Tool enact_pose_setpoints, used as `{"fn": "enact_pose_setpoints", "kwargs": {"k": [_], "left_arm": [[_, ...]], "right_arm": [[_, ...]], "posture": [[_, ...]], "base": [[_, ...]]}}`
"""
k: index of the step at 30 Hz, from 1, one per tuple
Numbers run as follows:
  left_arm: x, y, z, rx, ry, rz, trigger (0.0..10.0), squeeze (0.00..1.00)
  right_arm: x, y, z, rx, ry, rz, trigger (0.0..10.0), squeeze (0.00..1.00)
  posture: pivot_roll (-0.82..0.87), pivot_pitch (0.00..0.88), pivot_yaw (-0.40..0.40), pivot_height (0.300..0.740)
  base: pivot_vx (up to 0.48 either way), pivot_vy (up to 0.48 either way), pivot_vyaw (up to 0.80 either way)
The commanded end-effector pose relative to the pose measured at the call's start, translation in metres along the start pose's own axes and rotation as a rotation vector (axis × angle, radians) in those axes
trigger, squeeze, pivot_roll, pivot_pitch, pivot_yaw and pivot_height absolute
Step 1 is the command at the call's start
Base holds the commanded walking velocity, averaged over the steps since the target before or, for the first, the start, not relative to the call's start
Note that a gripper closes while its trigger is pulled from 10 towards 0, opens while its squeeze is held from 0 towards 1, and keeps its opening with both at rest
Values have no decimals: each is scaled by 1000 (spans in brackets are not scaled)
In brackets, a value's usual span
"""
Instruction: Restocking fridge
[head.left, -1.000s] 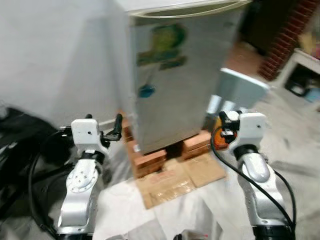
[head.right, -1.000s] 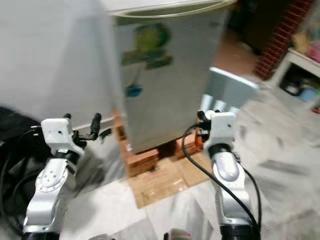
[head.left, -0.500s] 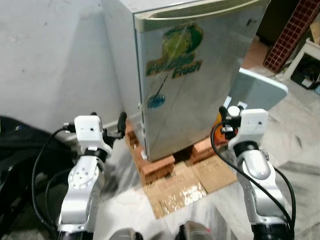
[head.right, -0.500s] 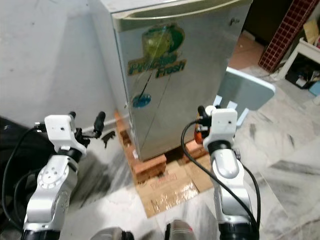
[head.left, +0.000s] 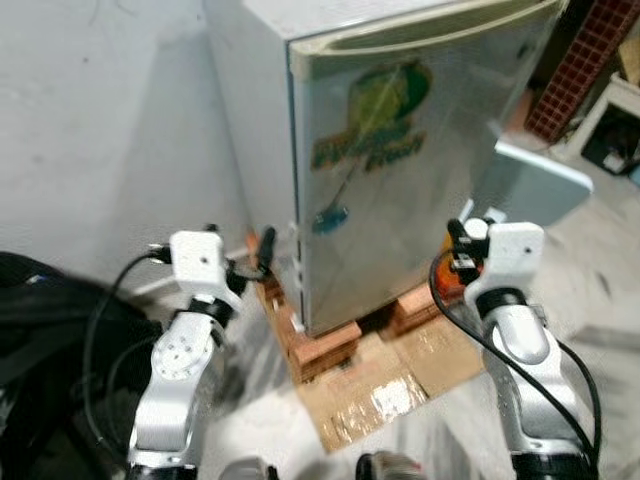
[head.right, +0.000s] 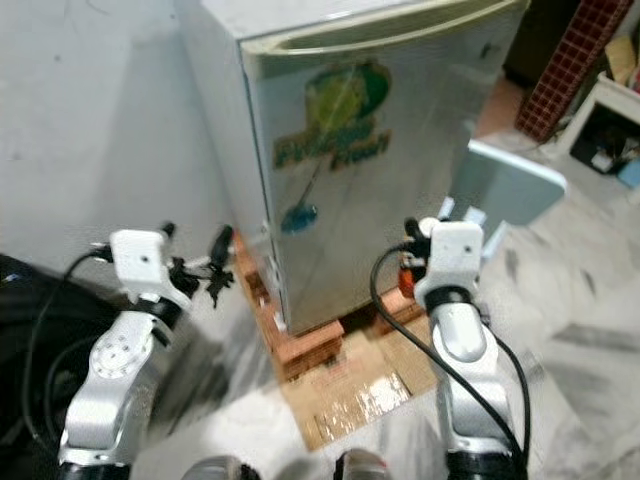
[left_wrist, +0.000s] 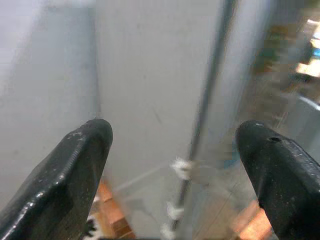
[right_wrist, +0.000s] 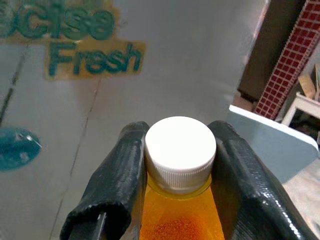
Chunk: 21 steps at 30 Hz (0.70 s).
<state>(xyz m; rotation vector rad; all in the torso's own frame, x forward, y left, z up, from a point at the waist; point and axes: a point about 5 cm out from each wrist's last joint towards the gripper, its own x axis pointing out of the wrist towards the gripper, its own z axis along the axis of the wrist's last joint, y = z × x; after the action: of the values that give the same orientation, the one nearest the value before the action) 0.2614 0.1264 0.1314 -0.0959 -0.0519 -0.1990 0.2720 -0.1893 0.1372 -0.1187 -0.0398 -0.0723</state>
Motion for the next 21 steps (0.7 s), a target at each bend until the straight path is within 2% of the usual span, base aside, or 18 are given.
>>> {"fn": "enact_pose_setpoints", "kwargs": {"k": [1, 6, 17, 21], "left_arm": [[-2, 4, 2, 3, 4, 9, 10000, 0], [-2, 2, 1, -14, 6, 0, 10000, 0], [-5, 0, -1, -11, 22, -10, 10000, 0], [-5, 2, -9, 4, 74, -3, 10000, 0]], "right_arm": [[0, 4, 8, 5, -30, 11, 10000, 0], [0, 5, 8, 4, -28, 14, 10000, 0], [-1, 5, 9, -5, -29, 23, 10000, 0], [-2, 5, 8, -10, -25, 26, 10000, 0]], "posture": [[-25, 116, 8, 740], [-25, 118, 8, 740], [-22, 121, 1, 740], [-22, 121, 0, 740]], "base": [[416, 0, -619], [397, 169, -677], [0, 0, 0], [0, 0, 0]]}}
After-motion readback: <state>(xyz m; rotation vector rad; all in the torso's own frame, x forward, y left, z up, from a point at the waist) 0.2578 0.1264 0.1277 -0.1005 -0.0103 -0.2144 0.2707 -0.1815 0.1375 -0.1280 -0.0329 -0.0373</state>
